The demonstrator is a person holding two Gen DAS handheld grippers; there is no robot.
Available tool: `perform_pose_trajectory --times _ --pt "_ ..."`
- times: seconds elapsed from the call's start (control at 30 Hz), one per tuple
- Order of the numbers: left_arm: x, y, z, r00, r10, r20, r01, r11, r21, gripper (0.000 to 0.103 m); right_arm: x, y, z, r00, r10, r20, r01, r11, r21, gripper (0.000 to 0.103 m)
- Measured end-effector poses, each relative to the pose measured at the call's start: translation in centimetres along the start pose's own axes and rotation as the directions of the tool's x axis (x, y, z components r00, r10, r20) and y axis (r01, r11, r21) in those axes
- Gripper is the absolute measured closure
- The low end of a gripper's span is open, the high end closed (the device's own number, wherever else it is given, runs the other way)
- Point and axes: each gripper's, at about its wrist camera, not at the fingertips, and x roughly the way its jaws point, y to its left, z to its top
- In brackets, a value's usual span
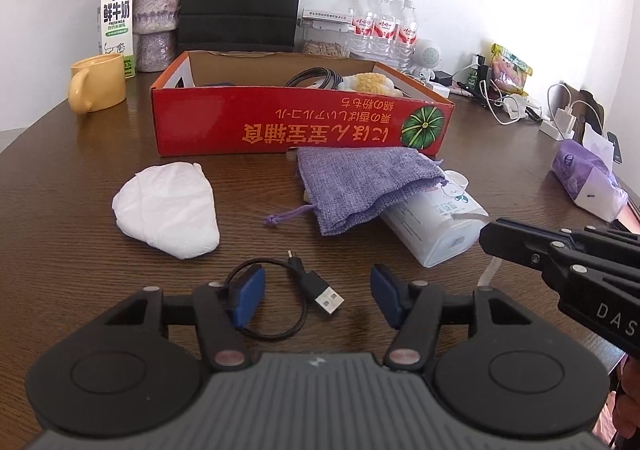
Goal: Organize objects
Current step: 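Lift the wipes pack with the right tool while the left tool grasps the small black cable, then carry the wipes pack to the red box with the right tool while the left tool carries the cable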
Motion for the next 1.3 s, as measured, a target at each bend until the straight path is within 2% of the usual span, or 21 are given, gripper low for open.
perform_pose_trajectory --times 0.17,0.23,0.3,0.37,0.8,1.03,1.3 --pt "0.5 -0.5 -0.2 0.999 0.047 0.017 -0.046 0.999 -0.01 0.044 0.1 -0.2 -0.3 1.0 0.004 -0.002 -0.004 1.0 0.01 0.098" --pt "0.5 -0.8 -0.4 0.997 0.065 0.029 -0.065 0.998 0.004 0.049 0.1 -0.3 -0.3 1.0 0.004 -0.003 -0.004 1.0 0.013 0.098" --pt "0.4 -1.1 -0.6 0.996 0.075 0.04 -0.076 0.997 0.021 0.077 0.2 -0.4 -0.4 1.0 0.004 -0.003 -0.004 1.0 0.017 0.098" --pt "0.2 -1.1 -0.6 0.997 0.073 0.038 -0.074 0.997 0.026 0.086 0.2 -0.5 -0.4 1.0 0.004 -0.003 -0.004 1.0 0.021 0.098" --pt "-1.4 -0.3 -0.6 0.995 0.068 0.079 -0.069 0.998 0.01 0.086 0.1 -0.2 -0.1 1.0 0.007 0.004 -0.007 1.0 0.011 0.098" --pt "-3.0 0.0 0.6 0.987 0.053 0.152 -0.056 0.998 0.017 0.086 -0.1 0.4 1.1 0.999 0.009 0.037 -0.009 1.0 -0.012 0.098" --pt "-3.8 0.1 3.9 0.968 0.053 0.246 -0.062 0.998 0.028 0.086 0.4 1.2 3.7 0.994 0.036 0.102 -0.03 0.998 -0.054 0.098"
